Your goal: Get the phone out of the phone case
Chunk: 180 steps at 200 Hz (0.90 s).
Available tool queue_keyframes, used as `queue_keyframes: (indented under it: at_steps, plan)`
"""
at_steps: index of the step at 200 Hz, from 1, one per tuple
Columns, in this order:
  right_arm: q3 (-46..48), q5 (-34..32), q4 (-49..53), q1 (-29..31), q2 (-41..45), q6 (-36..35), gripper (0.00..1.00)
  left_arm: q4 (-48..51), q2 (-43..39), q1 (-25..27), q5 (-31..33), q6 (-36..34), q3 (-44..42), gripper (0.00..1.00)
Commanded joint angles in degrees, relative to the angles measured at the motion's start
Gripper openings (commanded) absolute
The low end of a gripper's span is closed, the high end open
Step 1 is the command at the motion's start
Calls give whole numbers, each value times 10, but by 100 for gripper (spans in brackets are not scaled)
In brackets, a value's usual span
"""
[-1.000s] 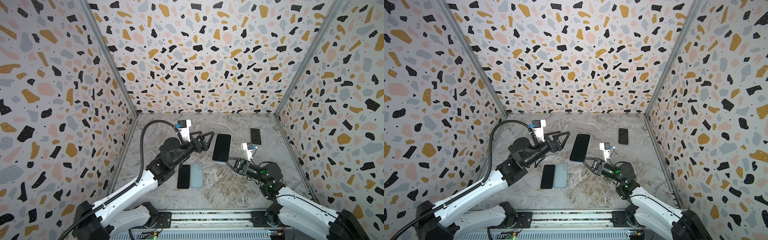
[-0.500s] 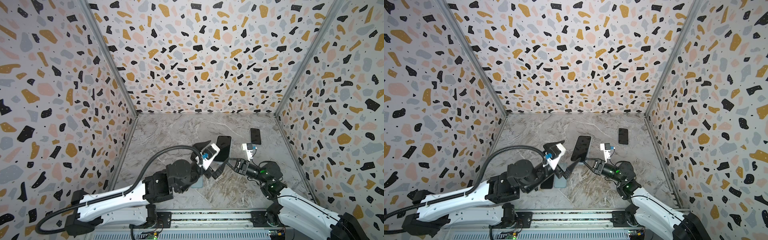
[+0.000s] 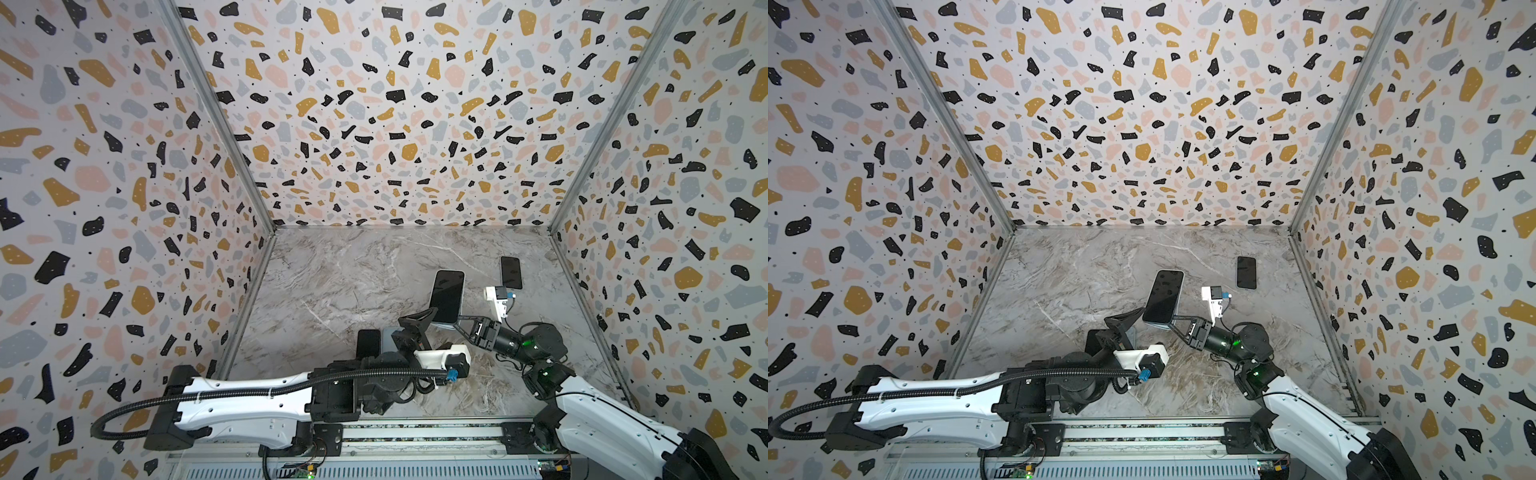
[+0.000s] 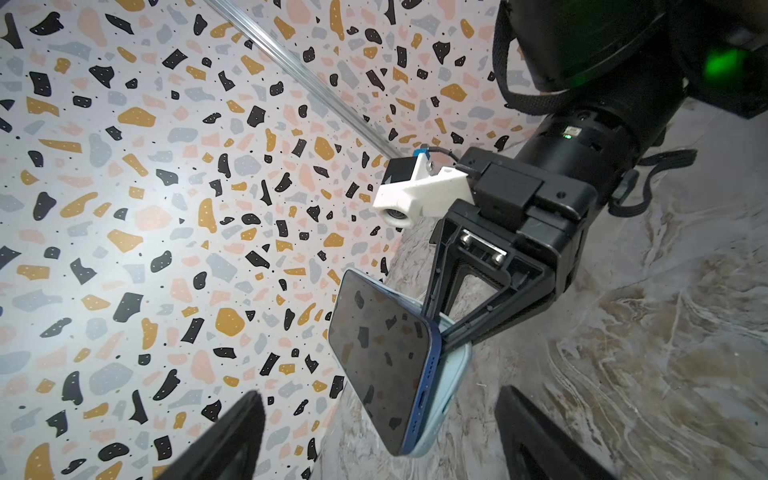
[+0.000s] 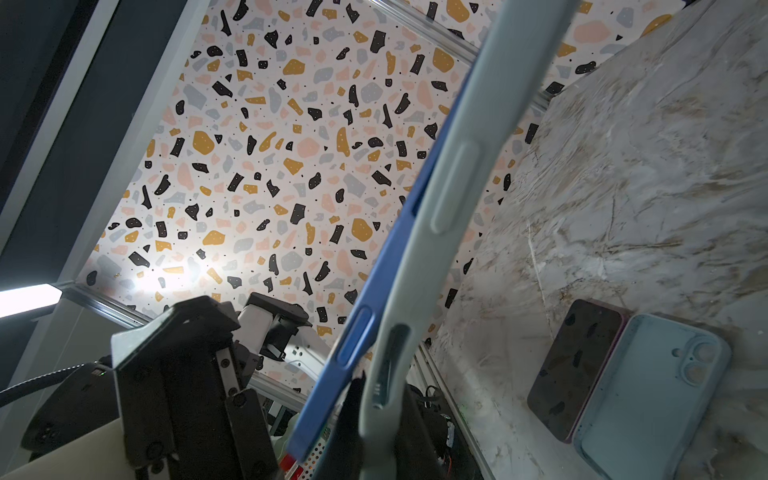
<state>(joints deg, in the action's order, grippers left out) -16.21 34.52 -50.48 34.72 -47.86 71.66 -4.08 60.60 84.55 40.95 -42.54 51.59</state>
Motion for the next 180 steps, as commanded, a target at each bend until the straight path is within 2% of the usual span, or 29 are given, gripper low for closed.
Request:
queue_keyframes:
  at_steps: [1, 69, 180]
  plan:
    - [-15, 8, -29, -2, 19, -14, 0, -7, 14, 3, 32, -27, 9, 85]
    - [-15, 7, -24, -1, 24, -13, 0, -7, 40, -1, 76, -39, 31, 78]
    - [-16, 13, -28, -1, 26, -12, 0, -16, 66, -32, 63, -47, 41, 74]
